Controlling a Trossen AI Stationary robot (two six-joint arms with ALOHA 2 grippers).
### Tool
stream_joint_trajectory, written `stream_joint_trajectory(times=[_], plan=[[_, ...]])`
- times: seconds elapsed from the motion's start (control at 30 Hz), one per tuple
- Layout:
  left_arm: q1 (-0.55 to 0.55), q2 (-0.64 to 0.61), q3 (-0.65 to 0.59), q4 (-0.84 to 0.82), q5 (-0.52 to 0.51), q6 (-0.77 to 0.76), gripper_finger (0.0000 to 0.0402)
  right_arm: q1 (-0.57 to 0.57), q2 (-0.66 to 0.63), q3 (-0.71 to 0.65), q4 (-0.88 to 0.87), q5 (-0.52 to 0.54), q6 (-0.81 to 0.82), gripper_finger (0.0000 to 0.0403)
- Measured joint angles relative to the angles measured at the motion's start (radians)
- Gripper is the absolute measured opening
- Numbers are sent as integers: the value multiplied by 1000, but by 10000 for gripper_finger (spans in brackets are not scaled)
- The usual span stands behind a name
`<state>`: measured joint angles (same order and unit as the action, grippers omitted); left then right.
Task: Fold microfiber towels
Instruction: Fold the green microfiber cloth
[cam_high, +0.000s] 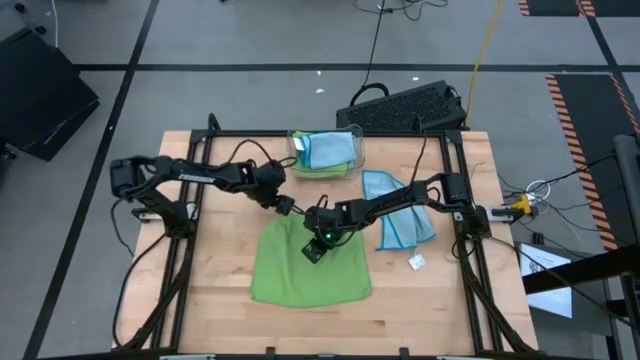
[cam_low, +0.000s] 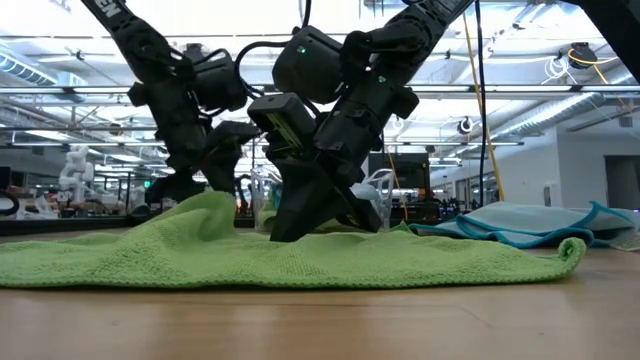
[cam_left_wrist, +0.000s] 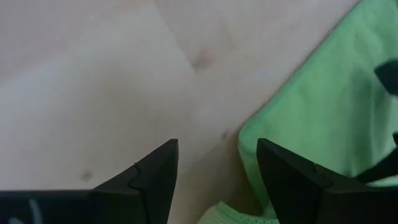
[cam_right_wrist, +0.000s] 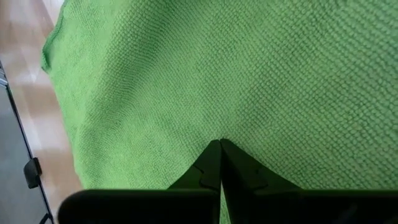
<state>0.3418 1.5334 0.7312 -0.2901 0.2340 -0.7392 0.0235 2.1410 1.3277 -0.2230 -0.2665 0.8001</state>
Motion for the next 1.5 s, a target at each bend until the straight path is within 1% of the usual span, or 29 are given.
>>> stream_joint_trajectory(times=[0.07, 0.2, 0.3, 0.37, 0.43, 0.57, 0.67, 0.77, 0.87, 1.03, 1.1, 1.23, 1.3, 1.43, 1.5], plan=[[-3, 7, 0, -31, 22, -24, 221, 0, 0, 0, 0, 0, 0, 0], [-1, 5, 0, -136, 26, -60, 219, 0, 0, 0, 2, 0, 0, 0], [-1, -14, 3, -234, 54, -53, 212, 0, 0, 0, 5, 1, 1, 0], [-2, -23, 17, -334, 53, -36, 205, 0, 0, 0, 9, 3, 2, 0], [-5, -30, 40, -452, 32, -15, 196, 0, 0, 0, 13, 4, 6, 0], [-11, -29, 74, -632, -41, 39, 181, -2, 0, 0, 17, 15, 10, 0], [-10, -29, 74, -693, -80, 58, 174, -2, 1, 0, 13, 18, 19, 0], [3, -29, 75, -722, -78, 77, 173, -2, 1, 0, 5, 18, 33, 0], [16, -36, 90, -711, -58, 83, 173, -2, 1, 1, -6, 18, 35, 0], [-22, -61, 171, -692, -61, 170, 172, -2, -1, 2, -105, 19, 22, 0], [-37, -73, 188, -701, -64, 160, 173, -2, -3, 2, -156, 19, 7, 0], [-68, -104, 181, -701, -70, 12, 172, -1, -5, 3, -190, 26, -17, 0], [-106, -110, 169, -702, -70, -74, 172, 0, -5, 3, -190, 27, -10, 0], [-193, -108, 115, -687, -71, -195, 172, 0, -5, 3, -190, 27, 4, 0], [-238, -107, 83, -632, -64, -256, 172, 0, -14, 3, -209, 27, 7, 0]])
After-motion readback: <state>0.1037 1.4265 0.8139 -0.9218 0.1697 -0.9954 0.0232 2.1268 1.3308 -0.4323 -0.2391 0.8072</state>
